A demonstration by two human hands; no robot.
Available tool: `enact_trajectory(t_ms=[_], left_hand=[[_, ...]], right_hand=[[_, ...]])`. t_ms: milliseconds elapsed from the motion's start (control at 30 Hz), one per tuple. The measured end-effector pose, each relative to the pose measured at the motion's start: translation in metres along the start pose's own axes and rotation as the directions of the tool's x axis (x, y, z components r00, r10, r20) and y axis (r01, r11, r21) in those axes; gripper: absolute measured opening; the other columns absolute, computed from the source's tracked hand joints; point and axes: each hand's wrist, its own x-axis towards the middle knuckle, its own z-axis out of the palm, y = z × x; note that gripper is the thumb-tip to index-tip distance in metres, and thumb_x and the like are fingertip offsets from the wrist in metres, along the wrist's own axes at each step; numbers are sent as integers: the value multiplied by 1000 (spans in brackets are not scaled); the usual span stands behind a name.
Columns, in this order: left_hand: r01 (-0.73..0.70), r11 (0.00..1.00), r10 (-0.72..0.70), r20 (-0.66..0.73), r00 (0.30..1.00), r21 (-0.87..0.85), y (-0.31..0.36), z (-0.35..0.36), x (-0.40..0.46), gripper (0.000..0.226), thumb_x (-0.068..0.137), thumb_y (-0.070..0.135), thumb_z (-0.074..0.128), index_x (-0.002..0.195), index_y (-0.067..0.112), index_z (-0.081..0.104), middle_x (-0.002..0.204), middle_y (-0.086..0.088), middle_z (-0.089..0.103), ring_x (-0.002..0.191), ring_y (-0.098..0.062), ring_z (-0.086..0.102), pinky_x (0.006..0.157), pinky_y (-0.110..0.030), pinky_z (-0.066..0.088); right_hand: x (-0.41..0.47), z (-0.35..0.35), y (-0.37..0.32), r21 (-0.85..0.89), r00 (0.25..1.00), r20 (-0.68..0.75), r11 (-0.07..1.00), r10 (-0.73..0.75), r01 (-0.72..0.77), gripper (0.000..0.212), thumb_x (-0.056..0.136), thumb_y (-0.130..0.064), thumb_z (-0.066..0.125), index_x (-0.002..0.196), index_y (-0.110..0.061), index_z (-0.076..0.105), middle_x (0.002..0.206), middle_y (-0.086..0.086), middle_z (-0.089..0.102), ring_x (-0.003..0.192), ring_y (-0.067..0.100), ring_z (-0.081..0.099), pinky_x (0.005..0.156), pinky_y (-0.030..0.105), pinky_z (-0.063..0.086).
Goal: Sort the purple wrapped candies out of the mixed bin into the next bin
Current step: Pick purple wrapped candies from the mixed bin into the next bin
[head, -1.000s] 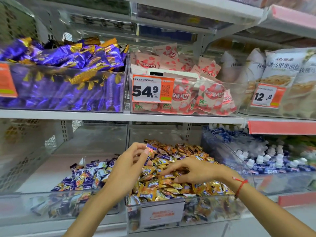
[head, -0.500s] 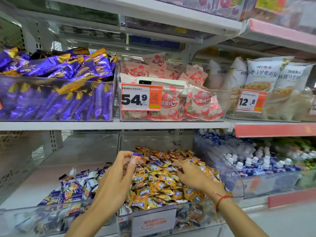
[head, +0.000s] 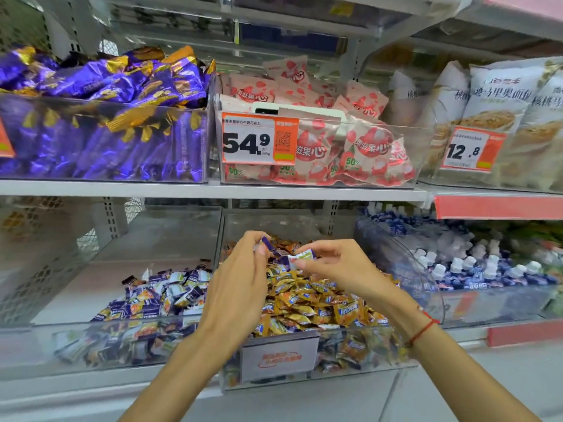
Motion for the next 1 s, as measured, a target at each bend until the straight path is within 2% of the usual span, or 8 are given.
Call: enact_trajectory(t_ms=[100, 200, 333, 433, 500, 733, 833, 1000], left_hand=[[61, 996, -57, 55, 997, -63, 1, 0, 2, 26, 102, 42, 21, 105, 32, 44, 79, 7, 51, 74, -9, 51, 63, -26, 34], [151, 967, -120, 154, 981, -204, 7, 0, 3, 46, 91, 61, 20, 105, 29, 49, 80, 5, 56, 76, -11, 54, 67, -29, 38], [92, 942, -71, 76, 995, -324, 0, -3, 6, 27, 92, 55, 39, 97, 34, 56, 59, 15, 54, 51, -4, 43, 54, -24, 34], [79, 927, -78, 17, 997, -367, -9, -15, 12, 23, 90, 53, 45, 96, 37, 60, 60, 2, 52, 50, -18, 43, 55, -35, 40], [69, 926, -82, -17, 997, -372, -16, -25, 15, 24, 87, 52, 46, 94, 36, 62, 57, 0, 50, 50, -15, 43, 54, -32, 38], [137, 940, -162, -57, 985, -312, -41, -42, 18, 19, 92, 47, 49, 93, 36, 63, 68, 3, 66, 61, -13, 60, 70, -45, 53], [150, 944, -170, -43, 985, -293, -46, -46, 14, 22, 89, 53, 47, 93, 38, 62, 71, 1, 67, 69, -21, 64, 73, -49, 54], [146, 961, -153, -13, 988, -235, -49, -50, 9, 18, 92, 49, 47, 90, 38, 61, 56, 8, 55, 50, -10, 46, 60, -39, 45]], right_hand=[[-3, 6, -11, 183, 993, 119, 983, -12, -10, 20, 85, -11, 71, 104, -18, 70, 91, 3, 75, 86, 14, 72, 77, 20, 55], [-2, 15, -17, 211, 999, 28, 977, -44, 37, 15, 78, -11, 77, 90, -12, 69, 82, 4, 75, 74, 11, 70, 68, 17, 52], [1, 13, -21, 201, 998, -3, 978, -62, 62, 12, 78, -17, 77, 89, -13, 75, 87, 3, 76, 79, 9, 71, 68, 16, 52], [28, -6, 2, 67, 982, -185, 996, -42, 55, 12, 87, -12, 69, 90, -23, 74, 96, 3, 75, 84, 11, 71, 69, 19, 55], [51, -17, 31, -258, 944, -328, 965, -40, -48, 17, 89, -12, 66, 87, -28, 73, 97, 1, 75, 86, 11, 69, 80, 29, 57], [99, 22, 56, -680, 977, 144, 733, 157, -17, 48, 98, -38, 49, 143, -21, 45, 146, 2, 48, 132, 23, 47, 108, 38, 40], [106, 36, 54, -822, 982, 102, 569, 161, -8, 42, 97, -38, 51, 136, -20, 53, 140, 7, 53, 124, 29, 53, 101, 40, 46], [94, 26, 43, -746, 988, 145, 661, 44, 80, 20, 91, -29, 64, 108, -23, 72, 117, -2, 68, 96, 15, 63, 81, 29, 49]])
